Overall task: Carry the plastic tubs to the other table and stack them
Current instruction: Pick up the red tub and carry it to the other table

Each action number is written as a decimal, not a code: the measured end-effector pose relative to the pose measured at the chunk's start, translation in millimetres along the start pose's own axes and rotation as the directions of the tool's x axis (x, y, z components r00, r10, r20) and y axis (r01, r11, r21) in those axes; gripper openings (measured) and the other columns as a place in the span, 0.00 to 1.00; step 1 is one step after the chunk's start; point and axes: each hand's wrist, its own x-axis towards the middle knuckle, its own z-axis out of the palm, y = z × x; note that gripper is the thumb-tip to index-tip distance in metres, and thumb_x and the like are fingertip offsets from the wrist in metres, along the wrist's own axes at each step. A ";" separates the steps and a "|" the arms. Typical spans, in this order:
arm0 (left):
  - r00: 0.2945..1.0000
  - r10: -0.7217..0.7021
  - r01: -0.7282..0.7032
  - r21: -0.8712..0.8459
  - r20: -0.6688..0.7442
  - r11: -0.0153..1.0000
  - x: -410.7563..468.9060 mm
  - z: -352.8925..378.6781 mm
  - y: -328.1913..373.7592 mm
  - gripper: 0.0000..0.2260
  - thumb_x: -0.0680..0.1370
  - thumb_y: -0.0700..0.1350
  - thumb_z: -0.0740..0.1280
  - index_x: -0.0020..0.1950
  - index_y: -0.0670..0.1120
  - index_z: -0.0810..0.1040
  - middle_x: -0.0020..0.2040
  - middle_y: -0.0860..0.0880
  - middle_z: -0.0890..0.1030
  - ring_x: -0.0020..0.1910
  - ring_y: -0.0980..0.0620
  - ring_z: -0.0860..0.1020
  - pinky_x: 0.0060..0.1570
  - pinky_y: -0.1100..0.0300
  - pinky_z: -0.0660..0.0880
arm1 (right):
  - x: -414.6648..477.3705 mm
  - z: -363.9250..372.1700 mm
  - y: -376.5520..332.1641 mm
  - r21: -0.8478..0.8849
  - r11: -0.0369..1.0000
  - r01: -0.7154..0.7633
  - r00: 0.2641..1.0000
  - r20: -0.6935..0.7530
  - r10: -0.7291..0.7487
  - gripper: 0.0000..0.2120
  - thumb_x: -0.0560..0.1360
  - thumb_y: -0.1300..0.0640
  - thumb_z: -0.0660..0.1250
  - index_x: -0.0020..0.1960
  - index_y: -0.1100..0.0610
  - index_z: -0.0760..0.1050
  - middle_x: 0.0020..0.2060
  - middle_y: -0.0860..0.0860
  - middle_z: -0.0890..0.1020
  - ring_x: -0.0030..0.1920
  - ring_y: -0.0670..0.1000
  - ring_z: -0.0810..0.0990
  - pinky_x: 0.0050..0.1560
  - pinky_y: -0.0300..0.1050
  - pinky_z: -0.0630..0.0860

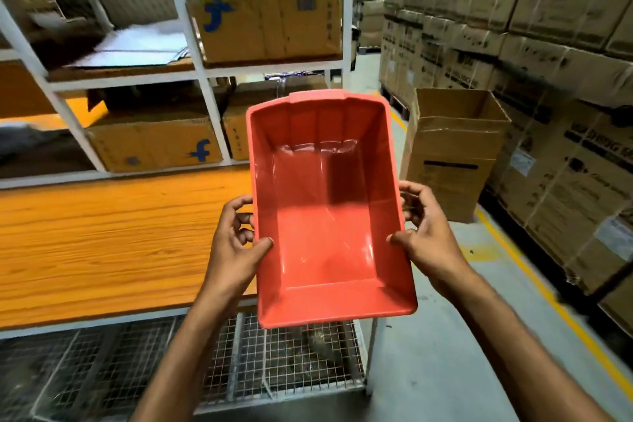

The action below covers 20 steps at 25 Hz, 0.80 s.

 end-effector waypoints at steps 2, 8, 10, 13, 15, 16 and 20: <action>0.998 -0.055 0.055 -0.011 -0.006 0.998 21.2 -10.0 -3.7 0.29 0.76 0.28 0.69 0.69 0.55 0.73 0.52 0.47 0.77 0.38 0.57 0.75 0.39 0.64 0.77 | 20.3 12.7 0.1 0.019 0.999 -0.040 0.999 0.020 0.040 0.38 0.66 0.85 0.62 0.60 0.47 0.73 0.48 0.50 0.76 0.37 0.37 0.75 0.36 0.37 0.78; 0.957 -0.290 0.289 -0.041 -0.016 0.956 96.3 0.5 -6.3 0.17 0.79 0.33 0.69 0.62 0.51 0.78 0.47 0.48 0.77 0.36 0.54 0.77 0.25 0.67 0.73 | 114.4 24.5 22.1 0.139 0.913 -0.384 0.923 0.040 0.382 0.33 0.65 0.81 0.60 0.64 0.58 0.77 0.43 0.51 0.86 0.37 0.50 0.80 0.32 0.40 0.65; 0.939 -0.345 0.345 -0.008 0.003 0.939 121.6 8.1 -13.6 0.14 0.79 0.35 0.69 0.63 0.48 0.78 0.41 0.50 0.76 0.34 0.54 0.75 0.26 0.65 0.71 | 147.0 24.2 30.1 0.159 0.877 -0.453 0.891 0.070 0.448 0.31 0.66 0.81 0.60 0.63 0.58 0.77 0.40 0.54 0.84 0.27 0.46 0.78 0.25 0.35 0.65; 0.904 -0.428 0.427 0.023 0.021 0.904 162.3 19.5 -24.4 0.18 0.77 0.33 0.69 0.65 0.46 0.78 0.35 0.52 0.77 0.36 0.52 0.77 0.36 0.59 0.74 | 193.3 22.8 45.4 0.120 0.842 -0.525 0.848 0.150 0.508 0.34 0.62 0.78 0.65 0.66 0.59 0.77 0.48 0.60 0.85 0.31 0.49 0.81 0.30 0.38 0.73; 0.881 -0.473 0.472 0.033 0.030 0.881 188.8 28.2 -28.7 0.19 0.76 0.33 0.69 0.65 0.47 0.78 0.42 0.48 0.83 0.42 0.49 0.81 0.41 0.56 0.77 | 222.3 19.5 58.3 0.049 0.836 -0.547 0.827 0.188 0.530 0.38 0.56 0.75 0.66 0.67 0.61 0.78 0.53 0.61 0.86 0.38 0.53 0.83 0.39 0.42 0.73; 0.870 -0.491 0.491 0.034 0.027 0.871 201.9 34.0 -30.8 0.19 0.76 0.34 0.69 0.65 0.47 0.78 0.46 0.47 0.84 0.45 0.48 0.82 0.42 0.56 0.78 | 234.0 19.3 59.0 0.019 0.835 -0.550 0.821 0.192 0.537 0.34 0.59 0.75 0.65 0.65 0.63 0.79 0.51 0.60 0.86 0.35 0.51 0.83 0.36 0.41 0.73; 0.842 -0.540 0.540 0.008 -0.010 0.842 240.4 51.5 -42.4 0.19 0.75 0.31 0.68 0.60 0.51 0.79 0.52 0.44 0.84 0.49 0.47 0.81 0.48 0.55 0.77 | 274.2 24.7 66.4 0.022 0.820 -0.572 0.811 0.164 0.561 0.28 0.67 0.79 0.58 0.58 0.58 0.82 0.49 0.57 0.86 0.41 0.49 0.85 0.41 0.40 0.82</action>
